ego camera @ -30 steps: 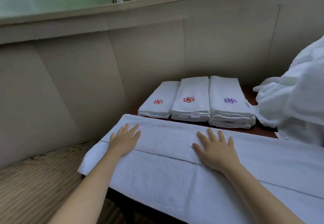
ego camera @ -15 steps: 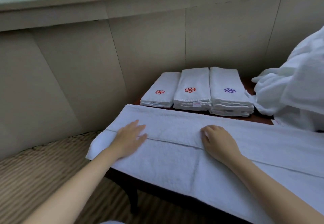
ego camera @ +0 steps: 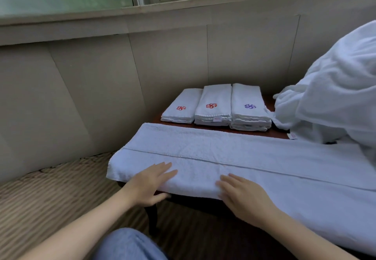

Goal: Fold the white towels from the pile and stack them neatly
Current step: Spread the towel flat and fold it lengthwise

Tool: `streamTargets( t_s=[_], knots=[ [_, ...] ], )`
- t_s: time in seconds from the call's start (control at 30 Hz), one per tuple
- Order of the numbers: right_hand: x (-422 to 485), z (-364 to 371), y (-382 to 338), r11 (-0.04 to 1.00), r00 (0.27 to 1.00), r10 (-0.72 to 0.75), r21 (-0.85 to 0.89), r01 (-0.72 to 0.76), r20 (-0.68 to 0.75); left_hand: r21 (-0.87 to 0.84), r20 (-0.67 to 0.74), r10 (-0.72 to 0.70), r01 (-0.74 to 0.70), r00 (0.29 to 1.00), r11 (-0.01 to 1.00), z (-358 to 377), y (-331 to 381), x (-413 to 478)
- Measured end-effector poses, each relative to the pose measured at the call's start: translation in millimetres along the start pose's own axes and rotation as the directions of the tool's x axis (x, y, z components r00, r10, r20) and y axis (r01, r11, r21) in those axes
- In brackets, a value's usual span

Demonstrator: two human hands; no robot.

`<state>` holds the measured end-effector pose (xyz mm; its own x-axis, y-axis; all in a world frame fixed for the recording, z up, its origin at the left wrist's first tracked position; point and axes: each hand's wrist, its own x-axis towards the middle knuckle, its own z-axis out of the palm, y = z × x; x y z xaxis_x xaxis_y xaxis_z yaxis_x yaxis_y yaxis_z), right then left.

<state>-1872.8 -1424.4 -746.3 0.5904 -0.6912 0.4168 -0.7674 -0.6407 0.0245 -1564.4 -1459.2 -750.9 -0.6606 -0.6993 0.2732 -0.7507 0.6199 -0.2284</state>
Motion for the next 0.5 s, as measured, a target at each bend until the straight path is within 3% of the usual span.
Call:
streamTargets(
  t_s=[0.1, 0.17, 0.23, 0.3, 0.37, 0.43, 0.5],
  knots=[
    [-0.7, -2.4, 4.3, 0.990, 0.982, 0.141, -0.003, -0.142, 0.128, 0.091, -0.174, 0.058, -0.043, 0.983, 0.995, 3.5, -10.2, -5.4],
    [-4.3, -1.5, 9.9, 0.981, 0.955, 0.195, -0.042, -0.190, 0.221, 0.114, -0.290, -0.005, 0.039, 0.957, 0.993, 1.8, -19.5, -8.1],
    [-3.3, -4.7, 6.9, 0.980, 0.939, 0.197, -0.046, -0.192, 0.284, 0.078, -0.321, -0.126, 0.159, 0.939, 0.984, -1.9, -29.7, -13.3],
    [-1.1, -3.7, 1.5, 0.986, 0.944, 0.158, -0.100, -0.134, 0.290, 0.053, -0.304, -0.220, 0.246, 0.927, 0.968, -2.8, -36.1, -18.3],
    [5.0, -3.5, -2.9, 0.983, 0.972, 0.156, -0.122, -0.136, 0.176, -0.032, -0.277, -0.327, 0.332, 0.903, 0.943, -3.7, -35.8, -18.5],
    [13.6, -6.2, -6.3, 0.966, 0.952, 0.250, -0.111, -0.233, 0.176, -0.104, -0.156, -0.471, 0.460, 0.868, 0.882, 0.9, -36.2, -13.3],
    [18.5, -4.6, -1.1, 0.931, 0.912, 0.359, -0.140, -0.337, 0.199, -0.068, -0.149, -0.465, 0.460, 0.873, 0.885, -6.6, -30.6, -2.8]
  ],
)
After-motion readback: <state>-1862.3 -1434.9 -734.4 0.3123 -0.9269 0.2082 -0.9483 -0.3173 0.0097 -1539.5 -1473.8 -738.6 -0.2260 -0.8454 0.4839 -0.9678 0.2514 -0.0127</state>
